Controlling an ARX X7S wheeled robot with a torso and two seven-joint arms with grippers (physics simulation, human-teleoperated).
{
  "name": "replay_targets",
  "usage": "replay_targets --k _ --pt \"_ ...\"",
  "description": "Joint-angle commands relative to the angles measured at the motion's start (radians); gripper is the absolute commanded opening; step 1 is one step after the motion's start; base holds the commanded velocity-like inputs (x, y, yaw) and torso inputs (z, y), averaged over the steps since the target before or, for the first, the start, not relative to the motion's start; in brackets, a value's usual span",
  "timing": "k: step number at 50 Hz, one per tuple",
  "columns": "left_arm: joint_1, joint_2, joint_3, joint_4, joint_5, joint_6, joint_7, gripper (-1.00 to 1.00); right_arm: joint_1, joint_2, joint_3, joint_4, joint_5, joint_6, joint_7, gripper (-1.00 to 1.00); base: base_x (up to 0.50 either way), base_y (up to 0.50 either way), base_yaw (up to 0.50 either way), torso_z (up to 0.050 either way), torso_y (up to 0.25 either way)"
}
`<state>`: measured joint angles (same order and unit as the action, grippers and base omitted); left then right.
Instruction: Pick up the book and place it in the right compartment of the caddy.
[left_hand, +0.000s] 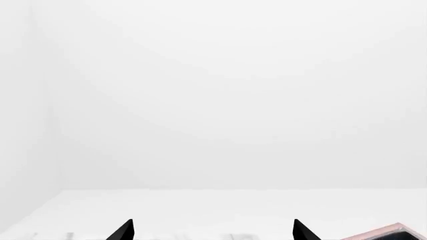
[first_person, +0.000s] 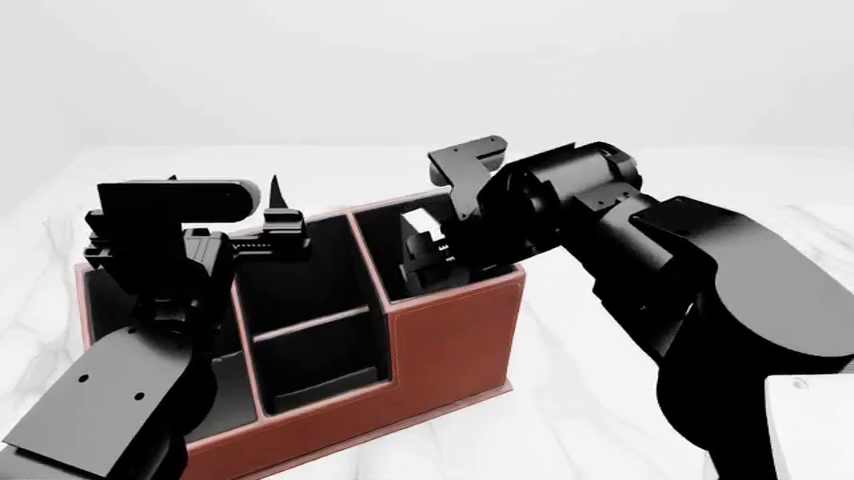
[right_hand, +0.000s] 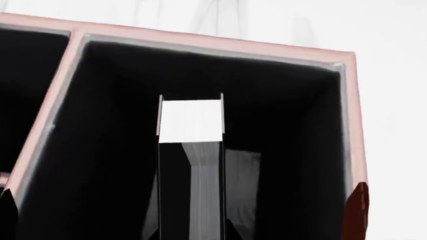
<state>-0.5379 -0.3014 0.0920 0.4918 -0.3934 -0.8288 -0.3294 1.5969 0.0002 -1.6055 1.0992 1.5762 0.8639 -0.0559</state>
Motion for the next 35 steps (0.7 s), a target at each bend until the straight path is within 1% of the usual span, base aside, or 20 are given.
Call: replay_targets --k 1,11,12,21,30,35 --pt "0.004 -0.004 0.0 -0.003 -0.003 0.006 -0.002 1.0 -0.025 0.0 0.039 -0.017 -0.067 -0.01 -0.014 -1.0 0.0 0.0 0.0 0.0 0.0" --pt "0.006 -0.005 0.002 -0.004 -0.006 0.009 -0.005 1.0 -0.011 0.0 0.046 -0.012 -0.064 -0.015 -0.03 -1.0 0.0 0.0 0.0 0.0 0.0" --pt "0.006 -0.006 0.002 -0.003 -0.006 0.008 -0.006 1.0 -0.006 0.0 0.043 -0.013 -0.072 -0.023 -0.035 1.0 0.0 0.0 0.0 0.0 0.0" --pt "0.004 -0.009 0.003 -0.002 -0.009 0.007 -0.009 1.0 0.042 0.0 0.047 -0.001 -0.057 -0.031 -0.038 1.0 0.0 0.0 0.0 0.0 0.0" --pt "0.002 -0.01 0.003 -0.001 -0.013 0.007 -0.01 1.0 0.216 0.0 0.057 0.023 -0.045 -0.005 -0.004 1.0 0.0 0.0 0.0 0.0 0.0" --pt "0.002 -0.014 0.001 0.001 -0.016 0.006 -0.011 1.0 0.304 0.001 0.071 0.073 -0.034 0.003 -0.021 1.0 0.0 0.0 0.0 0.0 0.0"
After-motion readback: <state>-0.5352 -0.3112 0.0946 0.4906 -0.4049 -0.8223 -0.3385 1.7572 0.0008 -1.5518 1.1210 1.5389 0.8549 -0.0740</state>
